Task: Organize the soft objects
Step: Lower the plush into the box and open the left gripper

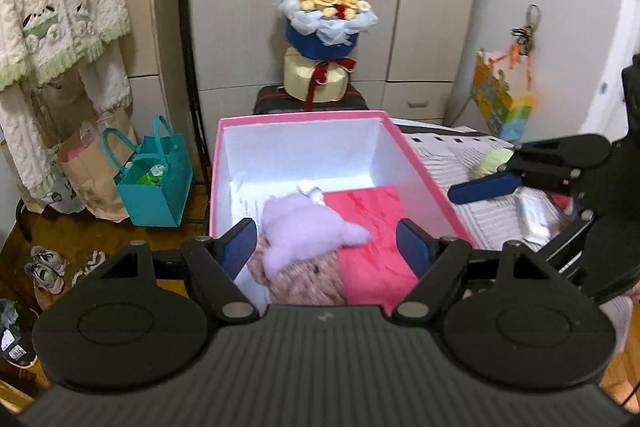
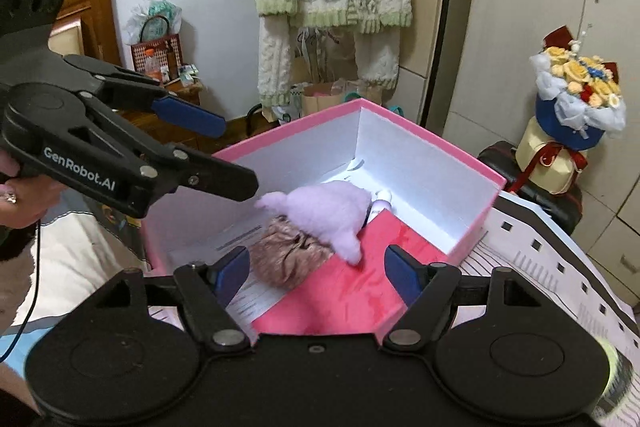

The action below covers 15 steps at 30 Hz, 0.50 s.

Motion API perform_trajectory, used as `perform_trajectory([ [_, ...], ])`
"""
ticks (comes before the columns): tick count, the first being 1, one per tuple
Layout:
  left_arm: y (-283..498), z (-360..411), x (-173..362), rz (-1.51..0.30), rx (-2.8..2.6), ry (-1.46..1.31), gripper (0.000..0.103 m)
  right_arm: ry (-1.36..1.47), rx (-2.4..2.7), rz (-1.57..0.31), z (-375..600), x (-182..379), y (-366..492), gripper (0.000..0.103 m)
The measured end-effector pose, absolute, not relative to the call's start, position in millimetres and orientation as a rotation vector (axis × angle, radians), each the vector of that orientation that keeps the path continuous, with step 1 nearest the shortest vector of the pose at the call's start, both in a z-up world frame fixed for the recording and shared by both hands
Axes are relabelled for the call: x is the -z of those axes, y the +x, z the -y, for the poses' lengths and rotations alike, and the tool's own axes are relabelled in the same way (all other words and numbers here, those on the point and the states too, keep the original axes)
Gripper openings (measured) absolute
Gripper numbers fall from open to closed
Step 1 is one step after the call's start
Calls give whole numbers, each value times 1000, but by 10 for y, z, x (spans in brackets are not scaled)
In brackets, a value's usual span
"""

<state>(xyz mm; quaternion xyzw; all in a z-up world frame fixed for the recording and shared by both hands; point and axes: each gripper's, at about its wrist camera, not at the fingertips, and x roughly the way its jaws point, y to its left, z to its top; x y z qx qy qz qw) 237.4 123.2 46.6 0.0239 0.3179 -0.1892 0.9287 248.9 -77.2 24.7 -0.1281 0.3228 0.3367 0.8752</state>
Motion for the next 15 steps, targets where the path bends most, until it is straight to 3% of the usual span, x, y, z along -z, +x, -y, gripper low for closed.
perform_trajectory([
  [15,1135,-784,-722,-564,553,230,87,-239,-639,-630,1349,-549,1331,90],
])
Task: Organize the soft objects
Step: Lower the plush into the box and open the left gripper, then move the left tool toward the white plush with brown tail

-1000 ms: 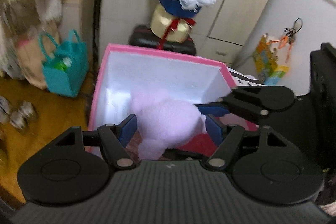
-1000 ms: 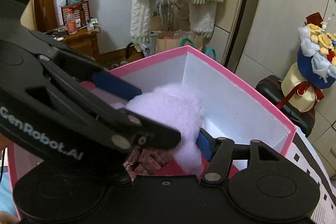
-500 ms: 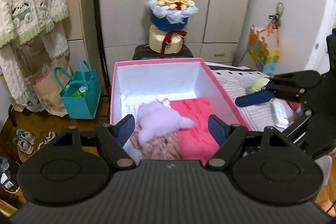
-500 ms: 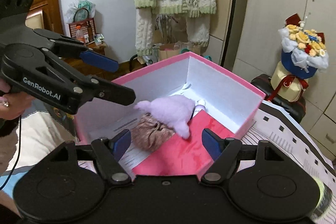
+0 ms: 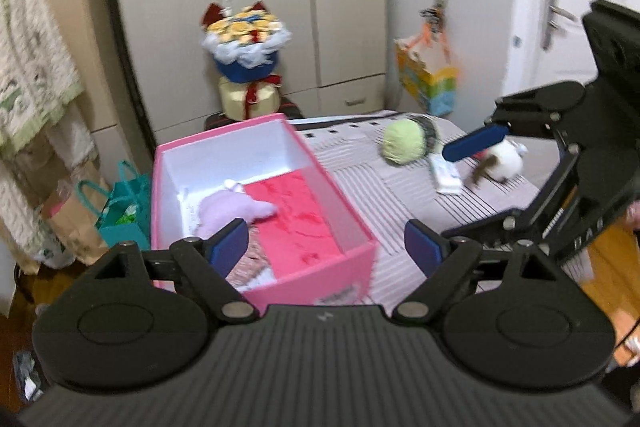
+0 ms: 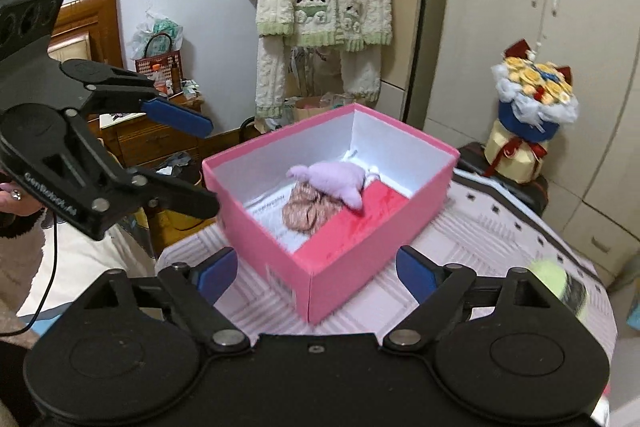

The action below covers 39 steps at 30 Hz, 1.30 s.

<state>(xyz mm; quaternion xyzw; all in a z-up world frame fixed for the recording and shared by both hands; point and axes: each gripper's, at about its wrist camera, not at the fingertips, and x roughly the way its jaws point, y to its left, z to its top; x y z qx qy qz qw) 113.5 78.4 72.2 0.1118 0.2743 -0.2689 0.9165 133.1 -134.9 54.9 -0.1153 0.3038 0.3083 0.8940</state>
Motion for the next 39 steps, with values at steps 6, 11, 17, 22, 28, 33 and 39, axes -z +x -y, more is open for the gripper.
perform_trajectory([
  [6,828,-489,-607,-568,623,320,88,-207,-583,-646,1703,-450,922,90],
  [11,735,-229,-502,-605,682,359,88,-190,-522,-664,1982,-312,645,90],
  [17,745,113,-340,-648,755,373,88,-142,-450,-674,2333,-85,414,90],
  [22,822,423,-196,-669,838,331,88,-144,-349,-650,2619,130,325,90],
  [28,902,784,2,-636,909,287,86,-134,-249,-604,2974,363,393,90],
  [33,1100,1044,149,-644,932,229,86,-141,-169,-551,3206,560,522,90],
  [39,1385,1302,304,-611,910,162,86,-128,-88,-557,3433,877,761,92],
])
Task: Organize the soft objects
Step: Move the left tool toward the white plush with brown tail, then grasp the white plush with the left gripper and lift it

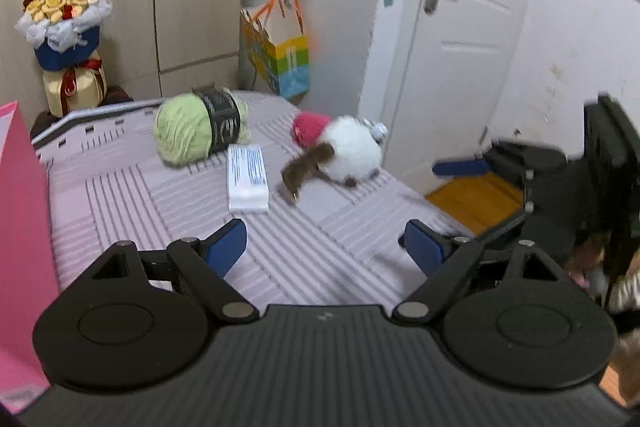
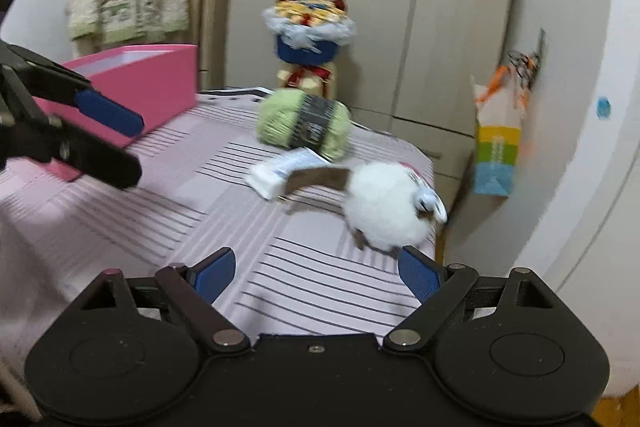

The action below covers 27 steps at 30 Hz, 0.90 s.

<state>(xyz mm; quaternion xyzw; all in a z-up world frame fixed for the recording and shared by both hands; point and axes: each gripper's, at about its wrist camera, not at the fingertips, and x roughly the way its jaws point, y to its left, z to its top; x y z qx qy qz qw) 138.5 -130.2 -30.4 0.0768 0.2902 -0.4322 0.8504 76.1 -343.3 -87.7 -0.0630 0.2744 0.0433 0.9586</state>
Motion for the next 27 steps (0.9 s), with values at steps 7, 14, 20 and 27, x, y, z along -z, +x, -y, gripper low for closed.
perform_trajectory([
  [7,1721,1607,361,-625,950,48,85,14,-53,-589,3756,1081,1077,95],
  [14,2062,2170,421,-677,925,84,85,146,-62,-612,4020,1170,1464,96],
  [20,2311,2459,467,-674,940,84,85,191,-67,-641,4153,1275,1758,96],
  [27,2524,2623,667,-737,975,30,82,210,-95,-634,4176,1273,1839,96],
])
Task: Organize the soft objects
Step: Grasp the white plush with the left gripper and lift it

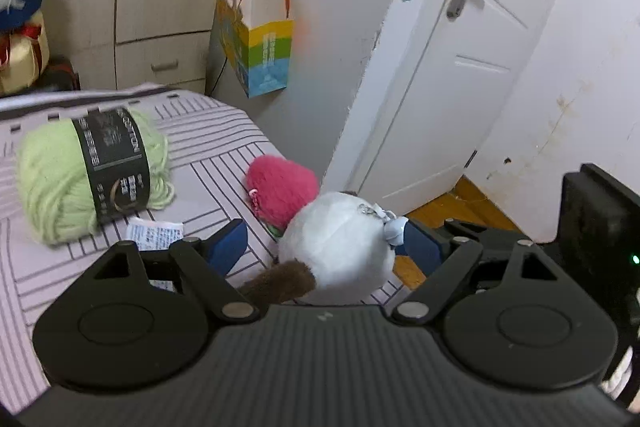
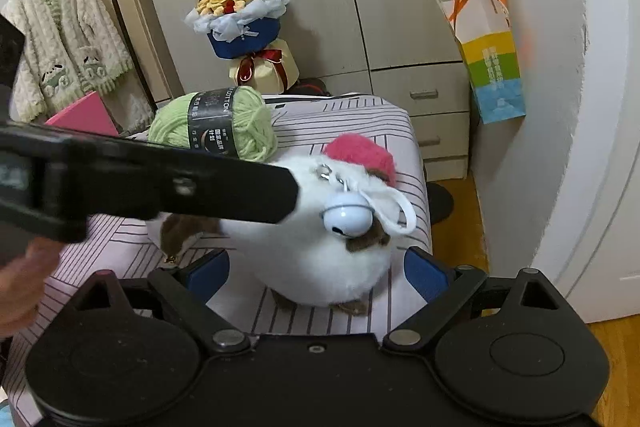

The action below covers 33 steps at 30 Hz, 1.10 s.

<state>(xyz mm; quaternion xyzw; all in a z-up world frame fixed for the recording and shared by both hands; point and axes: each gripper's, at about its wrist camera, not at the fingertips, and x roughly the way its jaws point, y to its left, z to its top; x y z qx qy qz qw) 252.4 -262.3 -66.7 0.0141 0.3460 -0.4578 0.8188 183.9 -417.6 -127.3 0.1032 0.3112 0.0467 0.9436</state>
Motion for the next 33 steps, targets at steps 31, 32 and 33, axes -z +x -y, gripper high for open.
perform_trajectory([
  [31,1580,1681,584,-935,912,-25,60,103,-142,-661,3027,925,884,77],
  [32,1535,1629,569,-930,909,-34,60,100,-144,-659,2990,909,847,78],
  [33,1493,1592,546,-920,905,-38,60,95,-146,-653,2944,886,803,78],
])
